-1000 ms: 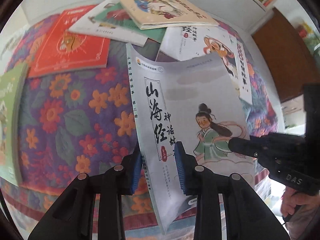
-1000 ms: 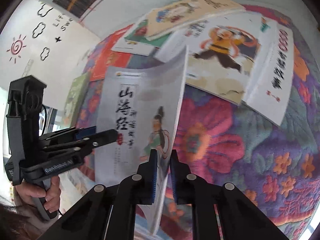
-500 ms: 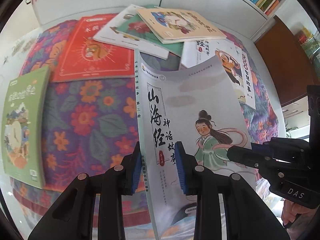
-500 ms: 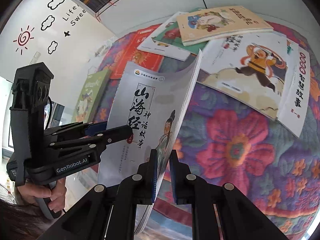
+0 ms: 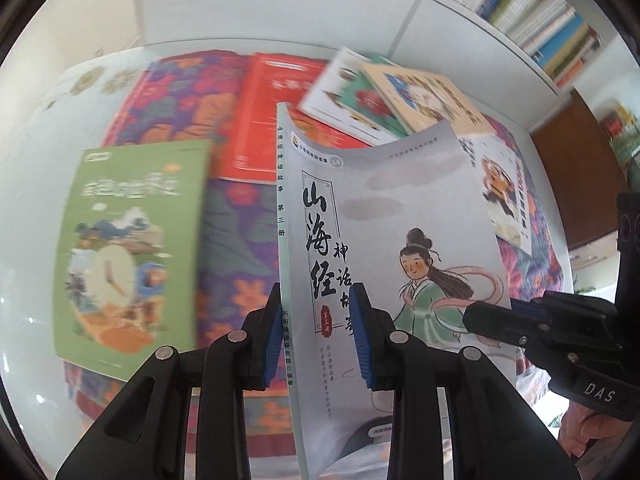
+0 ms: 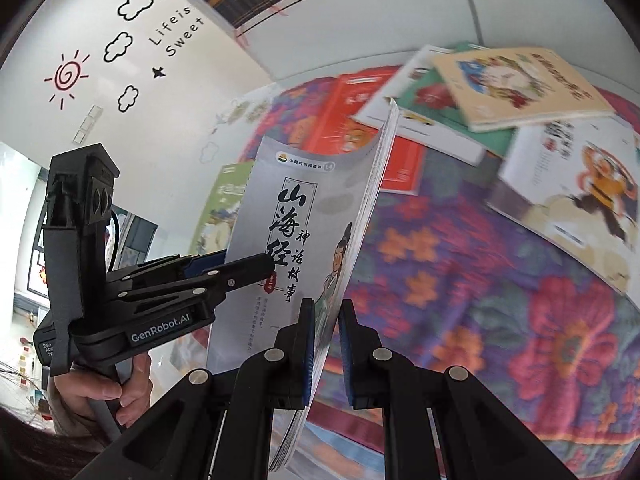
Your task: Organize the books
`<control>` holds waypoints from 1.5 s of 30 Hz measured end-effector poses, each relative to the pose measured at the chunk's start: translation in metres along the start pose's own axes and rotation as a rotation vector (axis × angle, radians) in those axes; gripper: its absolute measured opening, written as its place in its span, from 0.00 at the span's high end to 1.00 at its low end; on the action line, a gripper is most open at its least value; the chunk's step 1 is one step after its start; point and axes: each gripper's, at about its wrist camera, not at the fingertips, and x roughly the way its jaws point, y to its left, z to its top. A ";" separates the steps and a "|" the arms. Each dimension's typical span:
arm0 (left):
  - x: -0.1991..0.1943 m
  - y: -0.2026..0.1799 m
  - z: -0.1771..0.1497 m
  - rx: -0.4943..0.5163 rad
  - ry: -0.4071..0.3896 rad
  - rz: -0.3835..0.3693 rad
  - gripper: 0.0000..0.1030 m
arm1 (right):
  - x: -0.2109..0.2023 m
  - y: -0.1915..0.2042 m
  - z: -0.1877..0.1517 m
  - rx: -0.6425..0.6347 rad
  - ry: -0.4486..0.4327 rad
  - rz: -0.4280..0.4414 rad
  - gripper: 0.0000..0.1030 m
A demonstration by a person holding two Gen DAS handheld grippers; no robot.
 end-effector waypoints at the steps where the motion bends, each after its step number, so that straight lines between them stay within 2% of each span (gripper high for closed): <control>1: -0.002 0.007 0.001 -0.004 -0.004 0.004 0.73 | 0.006 0.009 0.003 -0.009 0.000 0.000 0.89; 6: -0.010 0.043 0.004 -0.045 -0.017 0.015 0.73 | 0.024 0.037 0.015 -0.028 0.001 0.014 0.89; 13: -0.018 0.070 0.009 -0.061 -0.038 0.027 0.73 | 0.045 0.067 0.029 -0.055 0.013 0.019 0.89; 29: -0.026 0.128 0.016 -0.118 -0.067 0.044 0.73 | 0.084 0.100 0.049 -0.050 0.037 0.062 0.89; 33: -0.023 0.151 0.015 -0.174 -0.068 0.019 0.73 | 0.097 0.105 0.052 -0.054 0.049 0.071 0.89; 45: -0.011 0.190 0.023 -0.219 -0.089 0.015 0.73 | 0.135 0.121 0.061 -0.030 0.037 0.082 0.89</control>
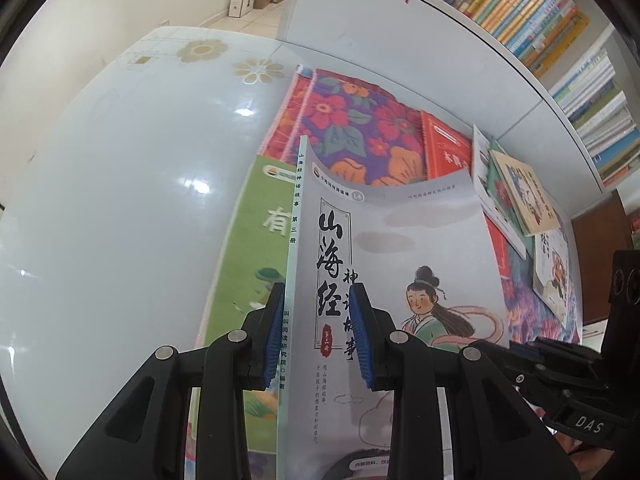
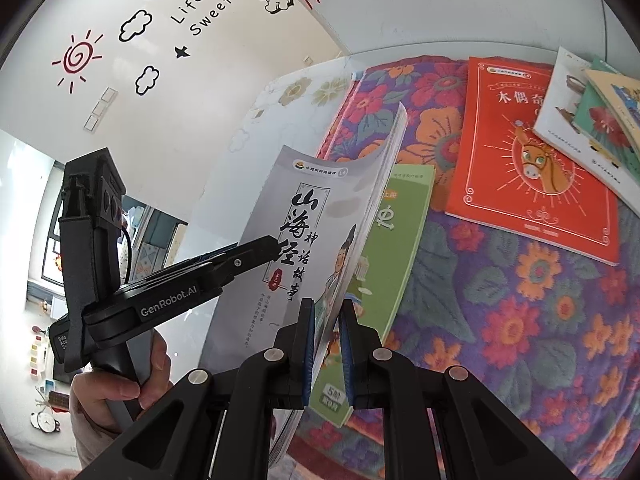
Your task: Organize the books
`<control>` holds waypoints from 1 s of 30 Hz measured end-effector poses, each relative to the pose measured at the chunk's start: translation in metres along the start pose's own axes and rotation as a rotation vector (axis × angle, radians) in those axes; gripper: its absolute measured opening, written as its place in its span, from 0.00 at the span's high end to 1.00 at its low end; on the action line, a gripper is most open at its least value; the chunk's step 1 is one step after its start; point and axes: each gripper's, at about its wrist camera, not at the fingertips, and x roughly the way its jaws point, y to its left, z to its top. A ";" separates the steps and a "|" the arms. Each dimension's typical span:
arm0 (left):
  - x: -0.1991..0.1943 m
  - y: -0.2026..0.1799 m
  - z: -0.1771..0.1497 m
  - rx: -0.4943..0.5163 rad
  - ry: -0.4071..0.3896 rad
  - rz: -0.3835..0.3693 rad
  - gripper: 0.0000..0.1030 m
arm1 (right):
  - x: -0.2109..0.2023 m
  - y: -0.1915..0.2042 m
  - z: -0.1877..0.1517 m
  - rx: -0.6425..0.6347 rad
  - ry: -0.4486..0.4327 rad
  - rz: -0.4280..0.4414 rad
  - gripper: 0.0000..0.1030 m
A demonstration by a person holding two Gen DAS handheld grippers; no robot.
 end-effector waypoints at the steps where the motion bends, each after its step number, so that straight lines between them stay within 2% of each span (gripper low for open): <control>1: 0.001 0.003 0.001 -0.004 -0.002 -0.001 0.73 | 0.003 0.000 0.001 0.003 0.003 0.002 0.89; 14: 0.020 0.025 0.004 -0.055 0.017 0.018 0.73 | 0.033 -0.021 -0.005 0.094 0.044 -0.030 0.89; 30: 0.026 0.035 0.007 -0.058 0.026 0.035 0.73 | 0.047 -0.020 -0.010 0.105 0.069 -0.054 0.87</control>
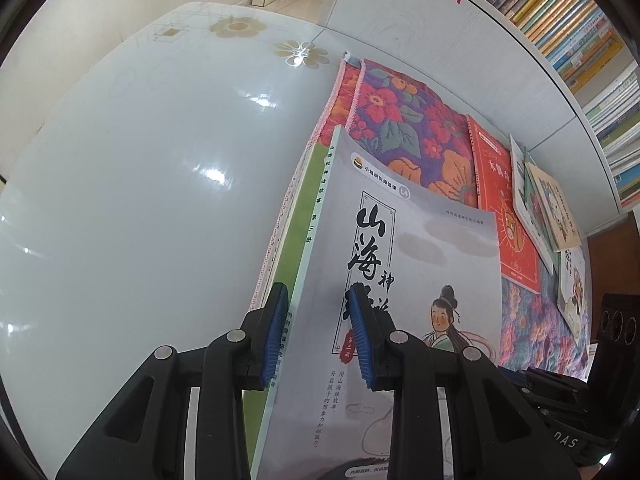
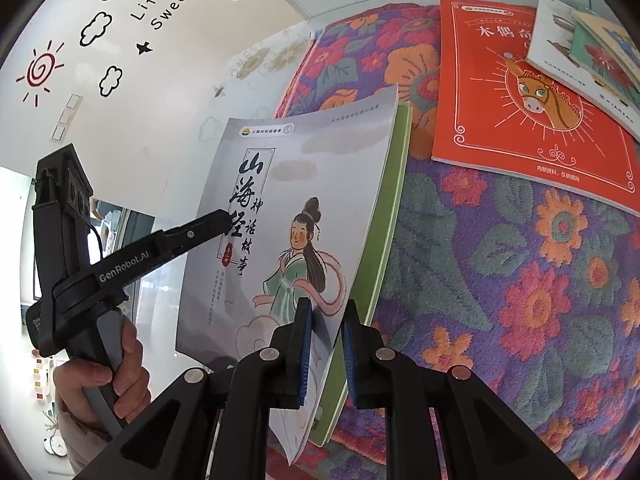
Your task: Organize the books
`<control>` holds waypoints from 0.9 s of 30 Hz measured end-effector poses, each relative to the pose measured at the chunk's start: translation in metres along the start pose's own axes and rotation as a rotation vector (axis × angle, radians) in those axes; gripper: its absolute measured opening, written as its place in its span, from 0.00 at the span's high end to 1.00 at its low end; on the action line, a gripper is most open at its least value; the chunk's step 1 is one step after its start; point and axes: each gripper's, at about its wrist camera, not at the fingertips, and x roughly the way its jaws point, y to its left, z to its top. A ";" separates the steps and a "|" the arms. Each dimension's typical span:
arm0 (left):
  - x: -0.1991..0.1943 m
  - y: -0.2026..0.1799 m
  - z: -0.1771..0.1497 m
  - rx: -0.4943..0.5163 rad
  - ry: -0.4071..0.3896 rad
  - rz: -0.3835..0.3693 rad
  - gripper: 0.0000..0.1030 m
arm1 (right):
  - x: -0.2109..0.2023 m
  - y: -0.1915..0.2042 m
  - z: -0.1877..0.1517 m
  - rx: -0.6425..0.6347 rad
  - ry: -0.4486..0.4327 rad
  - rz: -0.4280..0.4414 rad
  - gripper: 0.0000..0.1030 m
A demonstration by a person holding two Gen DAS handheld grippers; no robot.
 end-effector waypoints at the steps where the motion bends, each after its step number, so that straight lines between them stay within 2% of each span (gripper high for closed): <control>1: 0.000 0.000 0.000 0.001 -0.002 0.007 0.73 | 0.000 -0.002 0.000 0.017 -0.007 0.009 0.87; 17: -0.004 0.003 0.002 -0.025 -0.035 0.053 0.72 | -0.002 -0.005 -0.007 0.047 -0.012 0.027 0.85; 22: -0.010 0.006 0.000 -0.035 -0.044 0.073 0.71 | -0.020 -0.006 -0.012 0.058 -0.068 -0.076 0.85; 27: -0.011 0.004 -0.003 -0.047 -0.043 0.088 0.71 | -0.012 -0.008 -0.012 0.045 -0.013 -0.086 0.85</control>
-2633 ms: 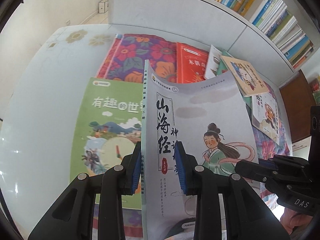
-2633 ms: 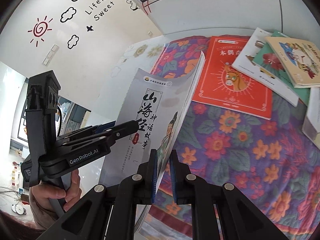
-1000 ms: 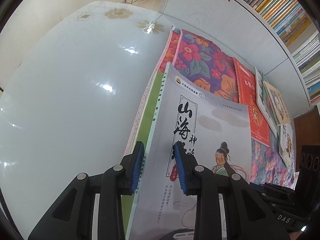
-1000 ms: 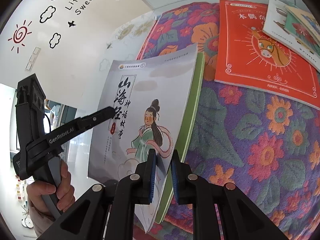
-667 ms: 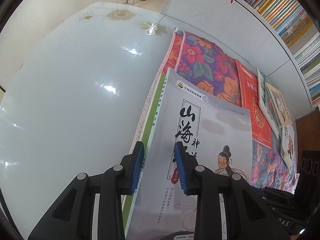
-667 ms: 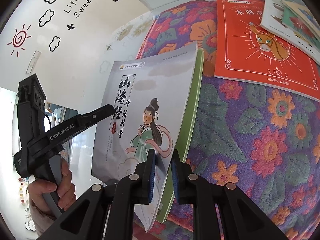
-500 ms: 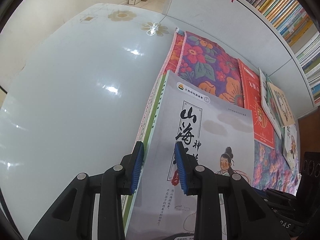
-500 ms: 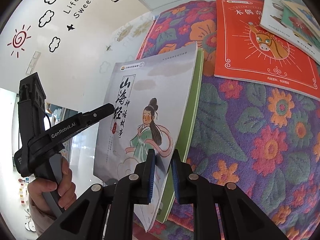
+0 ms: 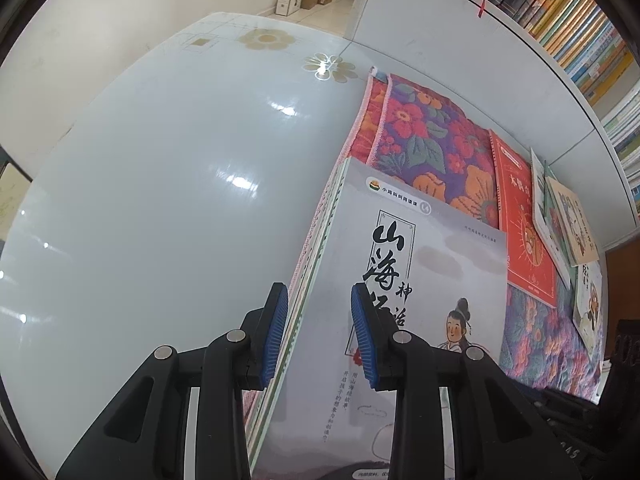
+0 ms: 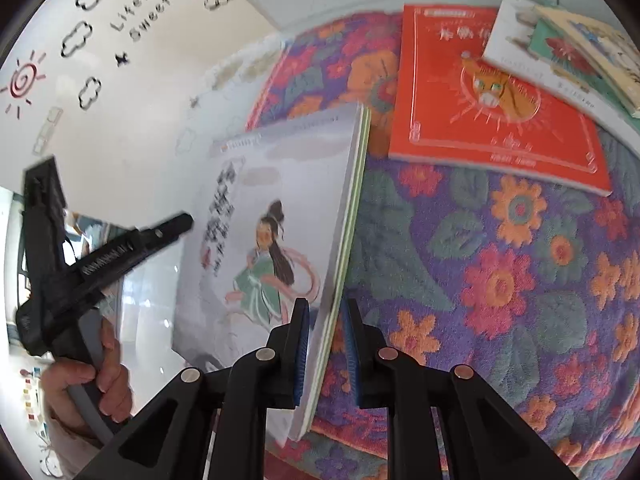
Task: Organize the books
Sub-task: 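Open both tools to release the standing Shanhaijing book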
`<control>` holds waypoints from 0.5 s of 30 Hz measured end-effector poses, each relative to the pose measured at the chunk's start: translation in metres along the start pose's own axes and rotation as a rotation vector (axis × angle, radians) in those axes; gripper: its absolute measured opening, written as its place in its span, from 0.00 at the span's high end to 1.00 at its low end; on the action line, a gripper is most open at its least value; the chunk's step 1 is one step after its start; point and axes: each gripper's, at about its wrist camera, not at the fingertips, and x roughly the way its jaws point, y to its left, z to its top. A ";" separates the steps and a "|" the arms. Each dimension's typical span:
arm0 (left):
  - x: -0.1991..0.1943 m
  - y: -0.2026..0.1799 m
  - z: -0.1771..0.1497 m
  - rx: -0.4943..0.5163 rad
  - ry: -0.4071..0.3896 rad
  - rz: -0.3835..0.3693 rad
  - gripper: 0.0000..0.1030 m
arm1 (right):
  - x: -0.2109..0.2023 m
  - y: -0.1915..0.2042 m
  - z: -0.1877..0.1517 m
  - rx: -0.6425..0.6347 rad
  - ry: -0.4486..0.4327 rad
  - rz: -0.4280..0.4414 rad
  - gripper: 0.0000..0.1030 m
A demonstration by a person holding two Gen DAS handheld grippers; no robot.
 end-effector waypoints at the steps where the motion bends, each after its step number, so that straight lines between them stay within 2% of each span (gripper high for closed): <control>1: -0.002 -0.002 0.000 0.000 -0.005 -0.001 0.71 | 0.002 -0.001 0.000 0.007 0.008 0.012 0.85; 6: -0.015 -0.023 0.004 0.028 -0.029 -0.007 0.71 | -0.014 -0.014 -0.003 0.028 -0.033 0.062 0.85; 9: -0.020 -0.043 0.010 0.047 -0.037 -0.023 0.71 | -0.030 -0.032 -0.002 0.051 -0.065 0.055 0.85; 15: -0.015 -0.106 0.022 0.122 -0.042 -0.079 0.69 | -0.079 -0.092 0.005 0.156 -0.177 0.042 0.85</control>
